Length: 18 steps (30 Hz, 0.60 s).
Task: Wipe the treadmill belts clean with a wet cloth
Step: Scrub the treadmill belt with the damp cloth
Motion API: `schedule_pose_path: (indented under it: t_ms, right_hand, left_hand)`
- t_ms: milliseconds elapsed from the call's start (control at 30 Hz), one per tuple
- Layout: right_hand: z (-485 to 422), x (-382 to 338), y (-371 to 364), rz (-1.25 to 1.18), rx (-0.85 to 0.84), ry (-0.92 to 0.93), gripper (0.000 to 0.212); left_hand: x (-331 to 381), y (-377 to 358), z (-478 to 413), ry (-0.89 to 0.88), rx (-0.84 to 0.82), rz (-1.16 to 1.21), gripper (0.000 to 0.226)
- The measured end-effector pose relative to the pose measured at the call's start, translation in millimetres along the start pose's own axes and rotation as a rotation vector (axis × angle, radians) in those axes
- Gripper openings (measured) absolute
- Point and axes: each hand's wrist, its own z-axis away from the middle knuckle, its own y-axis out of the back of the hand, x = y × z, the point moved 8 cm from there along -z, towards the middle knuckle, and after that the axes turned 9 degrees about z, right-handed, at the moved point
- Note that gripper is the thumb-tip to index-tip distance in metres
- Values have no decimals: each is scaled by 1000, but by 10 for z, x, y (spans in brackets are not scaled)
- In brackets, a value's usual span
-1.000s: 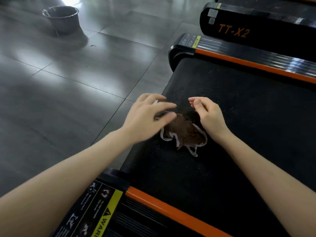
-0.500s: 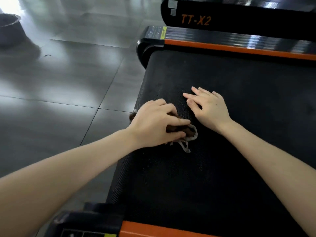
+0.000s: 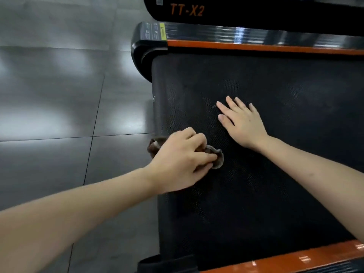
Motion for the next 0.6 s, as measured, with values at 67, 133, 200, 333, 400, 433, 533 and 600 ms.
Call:
schedule_pose_path:
  t_ms: [67,133,200,333,400,433,533,600]
  right_hand:
    - [19,-16,13,-12,4,-4,65]
    - [32,-13,27,-35,15,-4,74]
    - [49,-3,20,-44,23,-7,72]
    - [44,8,-15,-68,20,-3,63]
    - [44,18,-14,-73,12,-1,62]
    - [47,15,-17,-74,4,2,62]
    - [52,6,-5,-58,-5,-1,60]
    - [51,5,-3,-58,-23,-6,59]
  left_hand:
    - [-216,19,-111,38,13,-67,21]
    - [-712,104,-371,197,105,-161,28]
    - [-1221,158,-627,351,162,-217,35]
    - [-1808,87,-981,561,65,-291,38]
    - [-1873,96,-1015,605,60,-289,42]
    - [-1834,109,-994,583,74,-285,42]
    - [-1611,89,-832,441,131,-242,38]
    - [-1578,60,-812,397,111,-235,36]
